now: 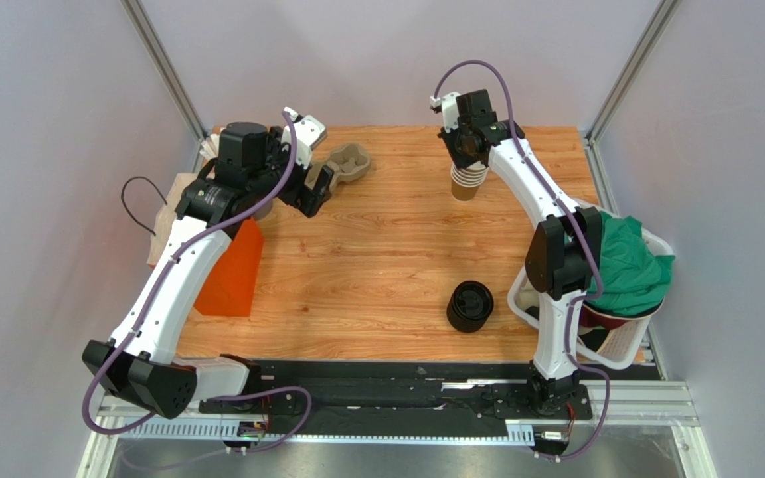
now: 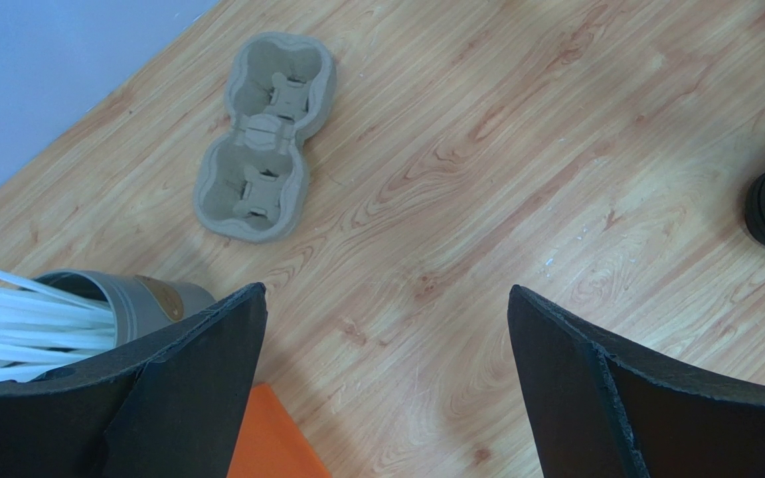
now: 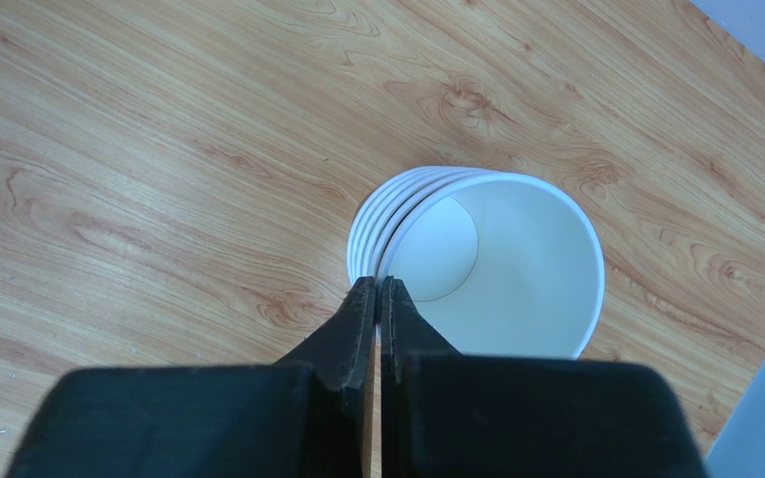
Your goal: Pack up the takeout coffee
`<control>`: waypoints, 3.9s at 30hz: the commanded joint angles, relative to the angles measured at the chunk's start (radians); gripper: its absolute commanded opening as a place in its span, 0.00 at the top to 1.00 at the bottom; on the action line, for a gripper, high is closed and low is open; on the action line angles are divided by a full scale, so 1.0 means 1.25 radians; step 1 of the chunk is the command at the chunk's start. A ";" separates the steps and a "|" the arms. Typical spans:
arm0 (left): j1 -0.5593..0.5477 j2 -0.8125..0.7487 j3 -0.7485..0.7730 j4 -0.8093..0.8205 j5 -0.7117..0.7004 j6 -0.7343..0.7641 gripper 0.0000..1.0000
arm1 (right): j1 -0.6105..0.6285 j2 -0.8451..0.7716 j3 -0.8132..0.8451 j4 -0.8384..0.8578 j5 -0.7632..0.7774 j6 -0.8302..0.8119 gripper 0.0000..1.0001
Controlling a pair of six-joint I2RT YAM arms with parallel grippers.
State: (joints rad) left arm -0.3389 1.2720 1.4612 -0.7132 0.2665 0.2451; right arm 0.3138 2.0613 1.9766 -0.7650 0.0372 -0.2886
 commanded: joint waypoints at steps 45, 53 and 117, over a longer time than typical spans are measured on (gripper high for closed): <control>0.075 -0.044 -0.009 0.088 -0.113 -0.079 0.01 | 0.322 -0.283 -0.217 0.078 0.075 -0.098 0.99; 0.091 -0.064 -0.017 0.097 -0.110 -0.088 0.01 | 0.388 -0.215 -0.269 0.090 0.073 -0.080 0.99; 0.128 -0.125 -0.038 0.080 0.106 -0.065 0.01 | 0.402 -0.532 -0.452 -0.054 0.072 -0.116 0.38</control>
State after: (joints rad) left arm -0.1818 1.1599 1.4136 -0.6132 0.2680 0.1299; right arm 0.8410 1.6161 1.5173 -0.7654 0.1146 -0.3771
